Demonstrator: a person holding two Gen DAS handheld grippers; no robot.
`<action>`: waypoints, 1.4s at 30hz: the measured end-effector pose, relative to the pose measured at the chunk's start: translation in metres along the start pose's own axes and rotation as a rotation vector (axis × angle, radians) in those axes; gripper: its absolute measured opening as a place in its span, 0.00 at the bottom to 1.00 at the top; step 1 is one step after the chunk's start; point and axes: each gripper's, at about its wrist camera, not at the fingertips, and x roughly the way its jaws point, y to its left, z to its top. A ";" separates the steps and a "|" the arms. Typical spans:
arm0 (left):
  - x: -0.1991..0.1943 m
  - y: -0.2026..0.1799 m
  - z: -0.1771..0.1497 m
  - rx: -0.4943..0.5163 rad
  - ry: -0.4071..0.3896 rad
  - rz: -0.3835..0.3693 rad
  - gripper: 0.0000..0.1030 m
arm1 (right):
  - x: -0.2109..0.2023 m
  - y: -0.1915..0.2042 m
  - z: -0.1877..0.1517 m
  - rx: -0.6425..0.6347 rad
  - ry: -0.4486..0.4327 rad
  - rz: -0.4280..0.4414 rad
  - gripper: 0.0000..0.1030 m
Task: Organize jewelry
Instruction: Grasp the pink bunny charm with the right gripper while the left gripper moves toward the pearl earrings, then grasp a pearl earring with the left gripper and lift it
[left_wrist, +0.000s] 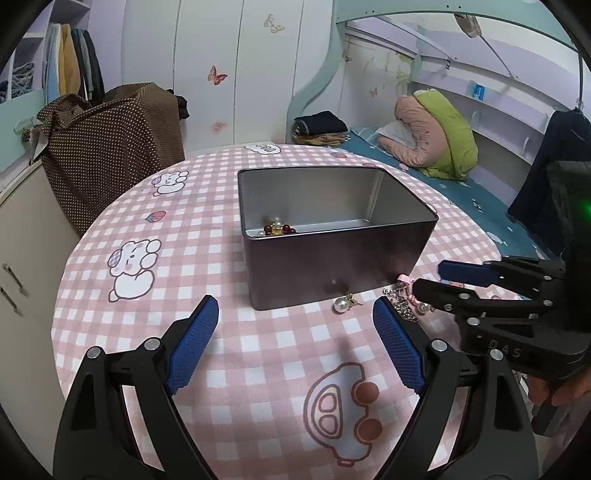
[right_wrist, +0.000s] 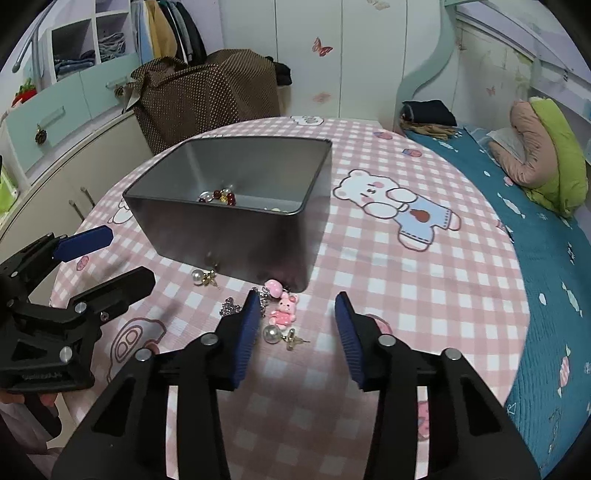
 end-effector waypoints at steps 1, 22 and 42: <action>0.001 -0.001 0.000 0.002 0.001 0.000 0.84 | 0.004 0.001 0.000 -0.010 0.012 -0.005 0.32; 0.022 -0.014 0.005 0.047 0.037 -0.017 0.83 | -0.010 -0.018 -0.002 0.016 -0.038 -0.024 0.15; 0.044 -0.023 0.008 0.048 0.124 -0.032 0.40 | -0.028 -0.049 -0.005 0.139 -0.084 -0.031 0.15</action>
